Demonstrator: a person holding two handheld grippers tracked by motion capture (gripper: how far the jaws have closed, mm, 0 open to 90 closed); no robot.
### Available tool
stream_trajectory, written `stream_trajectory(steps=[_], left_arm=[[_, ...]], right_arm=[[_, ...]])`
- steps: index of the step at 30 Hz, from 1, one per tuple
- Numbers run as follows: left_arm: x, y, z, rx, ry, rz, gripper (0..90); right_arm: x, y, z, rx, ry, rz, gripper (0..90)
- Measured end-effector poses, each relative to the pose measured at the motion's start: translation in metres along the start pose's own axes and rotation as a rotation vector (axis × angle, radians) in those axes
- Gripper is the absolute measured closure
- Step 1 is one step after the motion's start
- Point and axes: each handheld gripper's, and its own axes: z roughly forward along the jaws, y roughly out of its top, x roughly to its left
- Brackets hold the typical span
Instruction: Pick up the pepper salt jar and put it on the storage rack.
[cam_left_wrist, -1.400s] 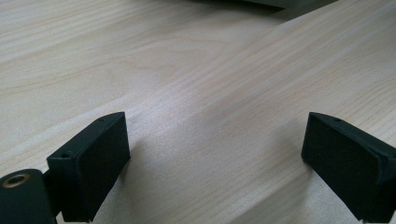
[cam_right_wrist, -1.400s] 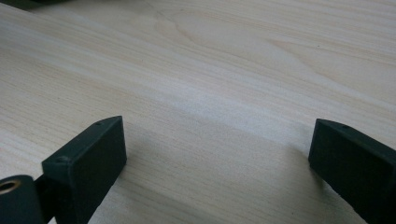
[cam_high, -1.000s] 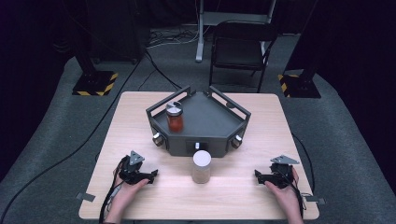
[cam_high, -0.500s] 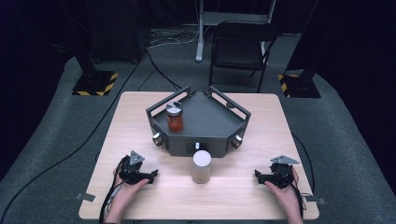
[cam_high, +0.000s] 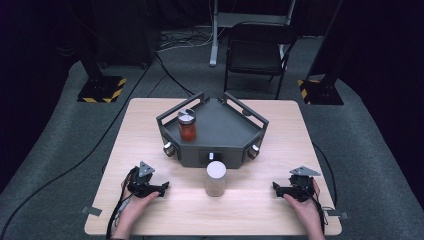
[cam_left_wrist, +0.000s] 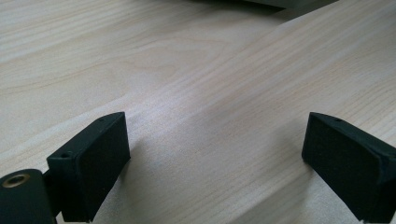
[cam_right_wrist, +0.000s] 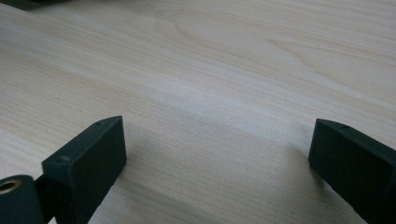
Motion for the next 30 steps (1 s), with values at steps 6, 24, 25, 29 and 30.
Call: stream_trajectory(steps=[6, 24, 25, 29, 30], left_arm=[[0.0000, 0.0000, 0.0000, 0.000, 0.000, 0.000, 7.1], [0.0001, 0.0001, 0.0000, 0.000, 0.000, 0.000, 7.1], [0.0000, 0.0001, 0.0000, 0.000, 0.000, 0.000, 7.1], [0.0000, 0.0001, 0.0000, 0.000, 0.000, 0.000, 7.1], [0.0001, 0.0001, 0.0000, 0.000, 0.000, 0.000, 7.1]], right_arm=[[0.0000, 0.0000, 0.0000, 0.000, 0.000, 0.000, 3.7], [0.0001, -0.0001, -0.0004, 0.000, 0.001, 0.000, 4.2], [0.0001, -0.0003, -0.0005, 0.000, 0.001, 0.000, 4.4], [-0.0002, -0.0011, -0.0013, -0.004, 0.004, 0.002, 6.5], [-0.0001, -0.0011, -0.0015, -0.005, 0.004, 0.001, 7.1]])
